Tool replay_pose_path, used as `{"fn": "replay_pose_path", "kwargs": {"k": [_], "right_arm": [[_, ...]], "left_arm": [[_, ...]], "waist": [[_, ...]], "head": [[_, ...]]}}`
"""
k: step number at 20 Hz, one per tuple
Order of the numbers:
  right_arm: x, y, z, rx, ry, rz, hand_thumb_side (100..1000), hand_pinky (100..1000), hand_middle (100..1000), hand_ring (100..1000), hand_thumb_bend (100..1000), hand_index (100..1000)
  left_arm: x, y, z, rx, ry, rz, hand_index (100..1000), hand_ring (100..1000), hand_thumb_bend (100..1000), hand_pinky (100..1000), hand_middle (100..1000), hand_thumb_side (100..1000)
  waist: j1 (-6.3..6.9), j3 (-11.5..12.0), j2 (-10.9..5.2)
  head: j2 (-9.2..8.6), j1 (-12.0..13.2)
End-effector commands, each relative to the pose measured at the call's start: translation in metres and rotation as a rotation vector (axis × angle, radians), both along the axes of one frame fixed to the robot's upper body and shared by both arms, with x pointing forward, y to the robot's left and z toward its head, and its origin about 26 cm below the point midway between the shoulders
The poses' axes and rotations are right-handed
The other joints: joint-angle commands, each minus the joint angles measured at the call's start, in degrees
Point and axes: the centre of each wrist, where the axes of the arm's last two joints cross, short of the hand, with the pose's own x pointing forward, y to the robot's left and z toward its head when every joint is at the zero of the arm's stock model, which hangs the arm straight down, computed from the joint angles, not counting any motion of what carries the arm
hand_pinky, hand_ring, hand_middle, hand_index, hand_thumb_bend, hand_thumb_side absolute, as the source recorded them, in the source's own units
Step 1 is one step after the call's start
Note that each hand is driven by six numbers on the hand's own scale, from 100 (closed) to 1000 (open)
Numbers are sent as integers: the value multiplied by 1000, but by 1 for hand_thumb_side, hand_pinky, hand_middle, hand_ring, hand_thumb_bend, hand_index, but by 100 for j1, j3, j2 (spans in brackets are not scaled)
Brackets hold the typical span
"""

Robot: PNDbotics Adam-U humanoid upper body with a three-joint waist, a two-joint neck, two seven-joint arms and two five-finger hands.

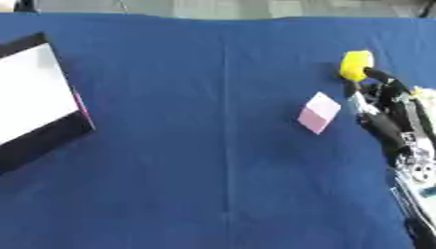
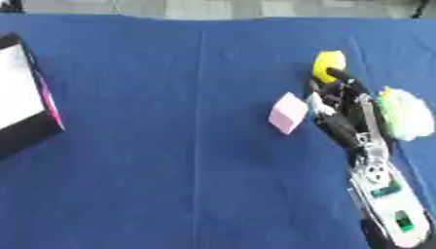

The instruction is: Pick up the objects with one hand, pass them to the other hand, and then place them into the box on the other side of the table.

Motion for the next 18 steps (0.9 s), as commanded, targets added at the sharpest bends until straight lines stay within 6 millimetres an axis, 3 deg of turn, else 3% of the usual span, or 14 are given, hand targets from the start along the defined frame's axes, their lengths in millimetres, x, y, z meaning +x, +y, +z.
{"fn": "replay_pose_path", "kwargs": {"k": [1, 8, 18], "right_arm": [[0, -3, 10, -15, -24, 3, 360, 800, 499, 812, 311, 820], [-5, -8, 20, -75, 7, 11, 388, 803, 510, 818, 363, 837], [-13, -42, 39, -277, 133, 73, 392, 806, 498, 809, 397, 824]], "left_arm": [[0, 5, 9, 21, -23, 5, 866, 736, 204, 869, 790, 936], [-1, 8, 12, 25, -36, 22, 866, 735, 204, 868, 790, 934], [-4, 13, 7, 40, -14, 40, 866, 734, 204, 868, 789, 939]], "waist": [[-25, 3, -87], [-60, 9, -87], [-155, -52, -153]], "head": [[7, 17], [7, -1], [7, 117]]}}
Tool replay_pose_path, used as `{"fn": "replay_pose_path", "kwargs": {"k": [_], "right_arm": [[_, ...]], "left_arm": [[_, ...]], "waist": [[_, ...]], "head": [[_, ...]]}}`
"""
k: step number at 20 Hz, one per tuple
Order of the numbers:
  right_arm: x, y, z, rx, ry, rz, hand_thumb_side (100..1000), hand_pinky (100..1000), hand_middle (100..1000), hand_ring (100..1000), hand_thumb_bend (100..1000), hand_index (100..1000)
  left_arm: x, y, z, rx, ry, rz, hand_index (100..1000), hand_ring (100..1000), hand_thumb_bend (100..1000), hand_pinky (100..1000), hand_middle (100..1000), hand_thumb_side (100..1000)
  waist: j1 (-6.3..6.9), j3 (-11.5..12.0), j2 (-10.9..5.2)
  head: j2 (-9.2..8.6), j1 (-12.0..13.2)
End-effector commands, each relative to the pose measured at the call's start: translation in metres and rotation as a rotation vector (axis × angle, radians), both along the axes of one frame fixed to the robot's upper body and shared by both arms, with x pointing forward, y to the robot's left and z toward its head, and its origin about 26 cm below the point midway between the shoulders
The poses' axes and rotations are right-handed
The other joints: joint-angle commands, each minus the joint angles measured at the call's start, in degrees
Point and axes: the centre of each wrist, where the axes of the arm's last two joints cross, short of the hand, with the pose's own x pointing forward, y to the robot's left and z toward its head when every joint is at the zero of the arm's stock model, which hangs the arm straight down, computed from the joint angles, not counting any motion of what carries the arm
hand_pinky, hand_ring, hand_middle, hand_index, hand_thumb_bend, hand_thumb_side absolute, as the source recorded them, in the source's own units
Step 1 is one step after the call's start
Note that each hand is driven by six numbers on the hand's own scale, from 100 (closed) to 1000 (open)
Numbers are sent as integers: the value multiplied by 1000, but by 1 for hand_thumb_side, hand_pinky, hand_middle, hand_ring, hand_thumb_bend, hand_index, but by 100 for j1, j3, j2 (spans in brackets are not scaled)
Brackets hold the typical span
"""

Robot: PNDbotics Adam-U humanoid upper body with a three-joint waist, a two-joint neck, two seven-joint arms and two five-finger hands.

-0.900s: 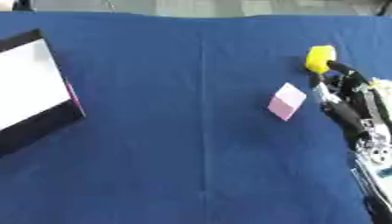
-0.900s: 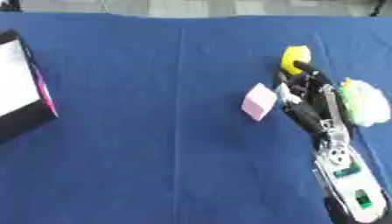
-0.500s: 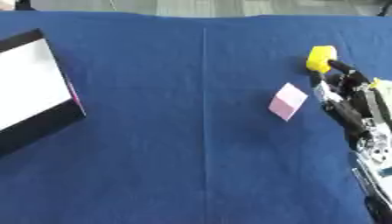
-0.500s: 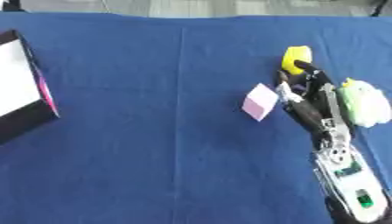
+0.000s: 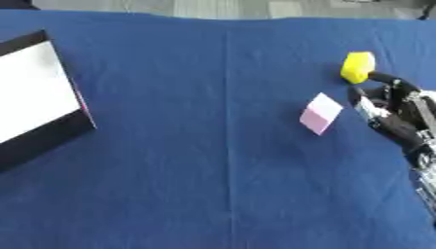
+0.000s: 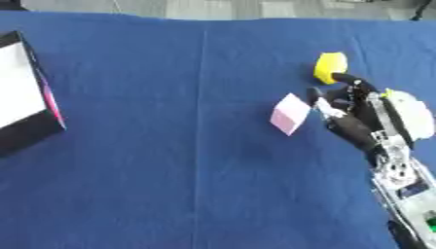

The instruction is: Pick up the objects with one hand, pass them to the other hand, and then place them into the box on the other side of the table.

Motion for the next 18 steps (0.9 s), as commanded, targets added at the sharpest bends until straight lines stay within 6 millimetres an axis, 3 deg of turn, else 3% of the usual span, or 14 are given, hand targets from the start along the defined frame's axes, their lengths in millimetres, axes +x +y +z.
{"fn": "replay_pose_path", "kwargs": {"k": [1, 9, 18], "right_arm": [[-2, -12, 19, -80, -15, 31, 400, 809, 504, 810, 402, 828], [3, -26, 56, -285, 63, 99, 416, 823, 541, 817, 448, 838], [16, -12, 104, -439, 141, 182, 440, 832, 589, 822, 471, 842]], "left_arm": [[-1, 8, 8, 36, -19, 16, 866, 734, 204, 869, 789, 939], [-4, 13, 7, 56, -9, 26, 866, 734, 199, 869, 788, 938], [-6, 17, 6, 76, 8, 32, 866, 733, 192, 869, 788, 937]], "waist": [[-80, -12, -157], [-115, -53, -204], [-111, -102, -250]], "head": [[6, 36], [6, 14], [6, -34]]}}
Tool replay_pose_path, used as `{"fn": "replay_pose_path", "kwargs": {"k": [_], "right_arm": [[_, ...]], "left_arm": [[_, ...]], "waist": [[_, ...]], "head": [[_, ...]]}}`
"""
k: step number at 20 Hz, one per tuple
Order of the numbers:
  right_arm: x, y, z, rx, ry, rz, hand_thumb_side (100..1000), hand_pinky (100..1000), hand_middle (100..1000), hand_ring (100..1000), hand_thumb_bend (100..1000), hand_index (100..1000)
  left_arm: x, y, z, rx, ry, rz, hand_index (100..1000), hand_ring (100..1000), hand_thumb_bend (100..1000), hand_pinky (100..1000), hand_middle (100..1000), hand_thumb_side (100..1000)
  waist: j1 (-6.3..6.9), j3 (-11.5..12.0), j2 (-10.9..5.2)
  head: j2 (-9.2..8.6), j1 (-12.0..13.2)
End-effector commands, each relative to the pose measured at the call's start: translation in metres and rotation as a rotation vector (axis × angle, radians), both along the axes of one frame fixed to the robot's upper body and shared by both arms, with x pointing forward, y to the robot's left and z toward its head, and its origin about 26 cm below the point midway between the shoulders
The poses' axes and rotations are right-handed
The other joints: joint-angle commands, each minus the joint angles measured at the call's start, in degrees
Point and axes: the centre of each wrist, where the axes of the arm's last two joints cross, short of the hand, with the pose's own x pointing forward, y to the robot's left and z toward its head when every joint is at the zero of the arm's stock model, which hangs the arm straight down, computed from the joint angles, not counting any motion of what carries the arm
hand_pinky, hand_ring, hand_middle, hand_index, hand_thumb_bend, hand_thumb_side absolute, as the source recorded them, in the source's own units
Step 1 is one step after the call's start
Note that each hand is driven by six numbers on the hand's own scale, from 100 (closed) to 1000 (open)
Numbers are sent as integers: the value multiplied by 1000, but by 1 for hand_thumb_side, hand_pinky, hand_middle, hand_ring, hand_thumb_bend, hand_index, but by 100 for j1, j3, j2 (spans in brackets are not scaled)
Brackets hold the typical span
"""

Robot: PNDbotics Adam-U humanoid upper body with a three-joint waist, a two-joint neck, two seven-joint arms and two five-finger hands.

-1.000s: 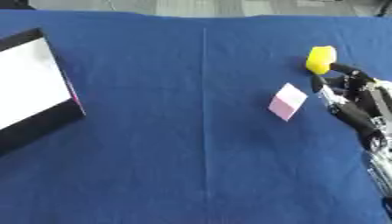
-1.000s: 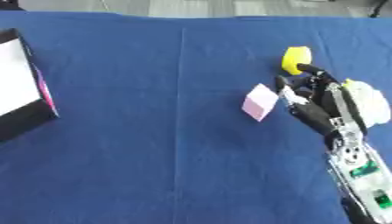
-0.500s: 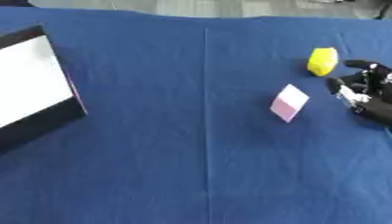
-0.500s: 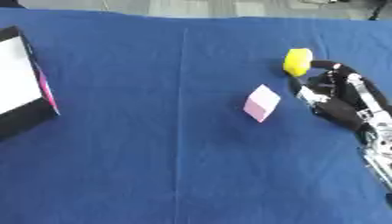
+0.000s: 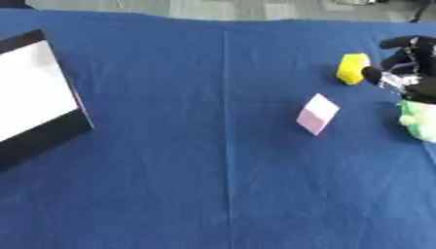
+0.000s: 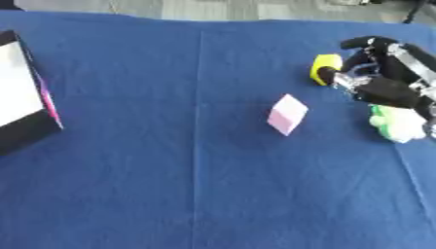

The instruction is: Pick up the objects with one hand, pass them to the other hand, and then place them into the box on the other side of the table.

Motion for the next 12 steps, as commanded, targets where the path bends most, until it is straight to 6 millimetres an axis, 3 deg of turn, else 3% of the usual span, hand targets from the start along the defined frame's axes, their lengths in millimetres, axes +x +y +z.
{"fn": "replay_pose_path", "kwargs": {"k": [1, 8, 12], "right_arm": [[0, 4, 24, -87, 33, 27, 442, 834, 595, 822, 475, 842], [2, 11, 42, -173, 128, 50, 452, 842, 646, 828, 497, 841], [2, 16, 44, -233, 178, 62, 438, 846, 686, 831, 560, 835]], "left_arm": [[-2, 9, 8, 42, -13, 13, 866, 733, 191, 869, 788, 936], [-5, 13, 8, 61, 2, 24, 866, 732, 185, 869, 787, 938], [-5, 14, 8, 68, 9, 23, 863, 732, 183, 870, 787, 938]], "waist": [[-46, -31, -184], [-28, -80, -185], [-43, -85, -200]], "head": [[-7, 7], [-7, 74], [-7, 52]]}}
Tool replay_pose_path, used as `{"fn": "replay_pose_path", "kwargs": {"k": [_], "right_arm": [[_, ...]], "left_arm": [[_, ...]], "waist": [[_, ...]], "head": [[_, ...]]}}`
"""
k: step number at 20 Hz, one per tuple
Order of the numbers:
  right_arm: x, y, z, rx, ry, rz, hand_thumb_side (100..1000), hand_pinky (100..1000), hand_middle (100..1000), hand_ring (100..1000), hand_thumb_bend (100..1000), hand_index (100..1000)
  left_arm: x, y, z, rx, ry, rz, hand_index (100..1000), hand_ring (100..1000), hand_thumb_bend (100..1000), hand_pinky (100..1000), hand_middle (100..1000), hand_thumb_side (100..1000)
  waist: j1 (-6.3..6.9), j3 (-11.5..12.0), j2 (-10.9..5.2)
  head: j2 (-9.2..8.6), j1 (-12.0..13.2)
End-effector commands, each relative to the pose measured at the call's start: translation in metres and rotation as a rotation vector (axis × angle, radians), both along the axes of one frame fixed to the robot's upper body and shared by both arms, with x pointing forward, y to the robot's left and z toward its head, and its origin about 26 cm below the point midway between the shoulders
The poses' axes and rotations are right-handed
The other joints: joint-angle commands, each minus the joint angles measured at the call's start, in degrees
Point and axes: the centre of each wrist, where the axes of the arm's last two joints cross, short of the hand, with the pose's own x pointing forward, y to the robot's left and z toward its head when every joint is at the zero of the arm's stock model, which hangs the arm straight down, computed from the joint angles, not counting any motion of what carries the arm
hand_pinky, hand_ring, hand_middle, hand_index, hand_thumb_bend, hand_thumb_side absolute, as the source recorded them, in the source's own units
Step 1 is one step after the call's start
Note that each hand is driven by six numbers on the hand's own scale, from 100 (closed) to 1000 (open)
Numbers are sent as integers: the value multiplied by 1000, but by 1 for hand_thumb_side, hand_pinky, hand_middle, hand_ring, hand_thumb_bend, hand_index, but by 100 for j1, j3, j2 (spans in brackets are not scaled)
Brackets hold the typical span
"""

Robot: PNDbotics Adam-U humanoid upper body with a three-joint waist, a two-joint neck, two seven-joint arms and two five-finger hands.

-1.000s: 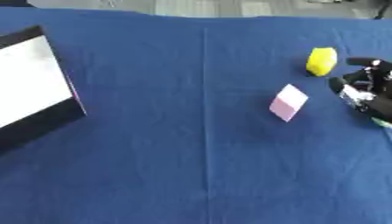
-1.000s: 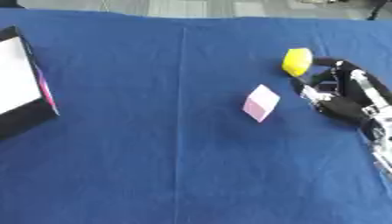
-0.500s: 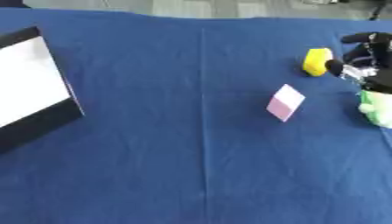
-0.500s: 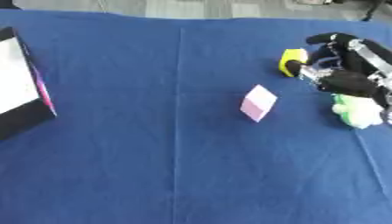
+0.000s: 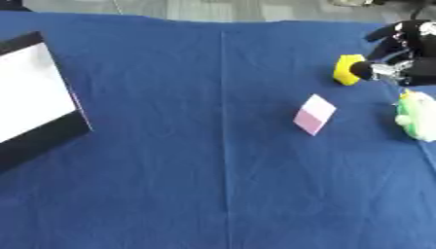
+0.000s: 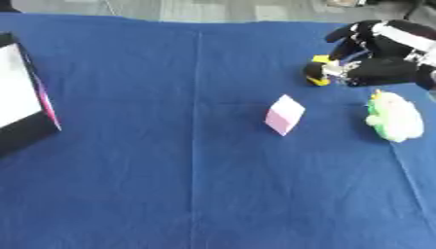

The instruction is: Pick up the objects with one hand, pass them to the other hand, and then place them into the box on the other side of the table.

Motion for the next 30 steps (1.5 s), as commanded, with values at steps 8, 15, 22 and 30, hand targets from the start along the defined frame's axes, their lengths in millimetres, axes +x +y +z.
{"fn": "replay_pose_path", "kwargs": {"k": [8, 15, 22, 30], "right_arm": [[-1, 16, -2, -114, 95, -52, 415, 840, 700, 826, 621, 838], [0, 27, -14, -134, 119, -24, 424, 836, 700, 821, 632, 838], [1, 33, -18, -137, 104, 9, 370, 822, 653, 801, 689, 825], [1, 43, -29, -168, 95, 27, 363, 830, 665, 803, 689, 828]], "left_arm": [[-2, 8, 7, 42, -2, 9, 863, 732, 182, 870, 787, 943], [-3, 8, 6, 43, 6, 10, 863, 732, 180, 870, 786, 944], [-4, 8, 1, 36, 21, 14, 861, 732, 180, 871, 786, 948], [-4, 8, 0, 34, 27, 11, 861, 731, 180, 871, 785, 950]], "waist": [[-59, -14, -215], [-39, -29, -235], [-23, -37, -238], [-32, -25, -237]], "head": [[-7, 6], [-7, -2], [-7, 0], [-7, 3]]}}
